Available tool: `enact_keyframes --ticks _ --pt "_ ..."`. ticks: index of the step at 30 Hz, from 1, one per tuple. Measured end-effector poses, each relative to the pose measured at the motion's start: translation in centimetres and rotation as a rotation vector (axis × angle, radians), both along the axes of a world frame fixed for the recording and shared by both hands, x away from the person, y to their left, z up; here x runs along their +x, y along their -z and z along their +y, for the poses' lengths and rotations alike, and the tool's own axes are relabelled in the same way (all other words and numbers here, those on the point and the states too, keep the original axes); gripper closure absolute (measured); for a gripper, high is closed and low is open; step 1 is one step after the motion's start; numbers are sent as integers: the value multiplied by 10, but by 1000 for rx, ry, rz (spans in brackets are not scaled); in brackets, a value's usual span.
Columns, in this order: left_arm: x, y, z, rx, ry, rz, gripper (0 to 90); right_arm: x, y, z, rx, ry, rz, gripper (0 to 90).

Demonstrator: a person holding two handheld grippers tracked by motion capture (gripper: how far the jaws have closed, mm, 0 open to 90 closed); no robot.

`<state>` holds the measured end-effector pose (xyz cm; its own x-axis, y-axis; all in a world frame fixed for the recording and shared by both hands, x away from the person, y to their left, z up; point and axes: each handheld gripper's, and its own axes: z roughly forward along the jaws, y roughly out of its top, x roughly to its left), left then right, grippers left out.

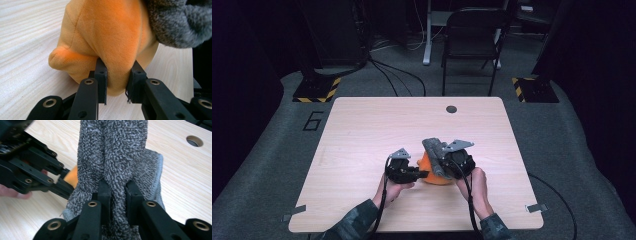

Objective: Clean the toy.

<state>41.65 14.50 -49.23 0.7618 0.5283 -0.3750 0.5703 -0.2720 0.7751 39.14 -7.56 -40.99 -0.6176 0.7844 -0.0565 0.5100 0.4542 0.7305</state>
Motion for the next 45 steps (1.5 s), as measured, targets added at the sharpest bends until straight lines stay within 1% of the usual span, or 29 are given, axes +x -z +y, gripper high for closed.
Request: enact_keyframes --ticks 2,4,5,6,7,9,10,13,15,16,19,21,24,26,27,28,31,32,35,36,37,39,41,43,44,45 --pt "1 0 0 -1 1 -6 737 1 1 -6 0 19 10 776" --pt "1 0 0 2 2 -7 737 3 3 -12 -3 40 15 776" --pt "0 0 -1 -2 -4 -3 737 4 4 -15 3 48 15 775" --pt "-1 0 -1 -4 -6 -1 737 5 6 -20 -3 53 21 775" --pt "-1 0 -1 -4 -7 -2 737 5 7 -21 2 66 27 776" --pt "-1 0 -1 -3 -5 -5 737 6 9 -27 -6 75 29 775" --pt "0 0 -1 -5 -5 -5 737 7 11 -29 -3 91 40 775" --pt "0 0 -2 -4 -3 -3 737 12 18 -37 -15 104 47 776" --pt "0 0 -3 -5 -6 -9 737 14 22 -41 -20 126 60 776" --pt "0 0 -3 -6 -1 -6 737 15 24 -44 -25 127 67 776" --pt "-1 1 -2 -9 -7 -5 737 19 32 -52 -37 159 97 776" --pt "-2 1 -3 -9 -7 -10 737 20 37 -56 -29 173 114 776" --pt "-1 1 -3 -11 -5 -10 737 22 42 -58 -42 188 129 776" --pt "-1 1 -3 -13 -4 -8 737 23 45 -60 -42 195 143 776" --pt "-1 1 -3 -13 -4 -8 737 23 45 -60 -42 195 143 776" --pt "0 1 -2 -15 -5 -7 737 27 52 -63 -55 199 154 776" --pt "0 1 -2 -16 -8 -8 738 31 62 -67 -80 214 186 776" --pt "0 1 -2 -19 -9 -6 737 32 67 -67 -92 227 209 776" --pt "0 1 -1 -21 -11 -3 737 35 76 -69 -108 230 234 776" --pt "0 1 -1 -20 -12 -4 737 37 77 -69 -112 225 233 776" --pt "0 1 -1 -21 -15 -6 737 37 76 -69 -110 230 241 775" --pt "0 1 -1 -22 -16 -5 737 36 69 -71 -102 235 225 776" --pt "-1 1 0 -23 -28 -2 737 32 57 -74 -90 242 189 778" --pt "-1 1 1 -19 -26 -6 738 26 39 -76 -56 238 147 779" --pt "-1 1 0 -20 -26 -9 738 22 28 -76 -34 230 115 779" --pt "-1 1 0 -19 -25 -10 737 18 17 -74 -12 228 96 778"
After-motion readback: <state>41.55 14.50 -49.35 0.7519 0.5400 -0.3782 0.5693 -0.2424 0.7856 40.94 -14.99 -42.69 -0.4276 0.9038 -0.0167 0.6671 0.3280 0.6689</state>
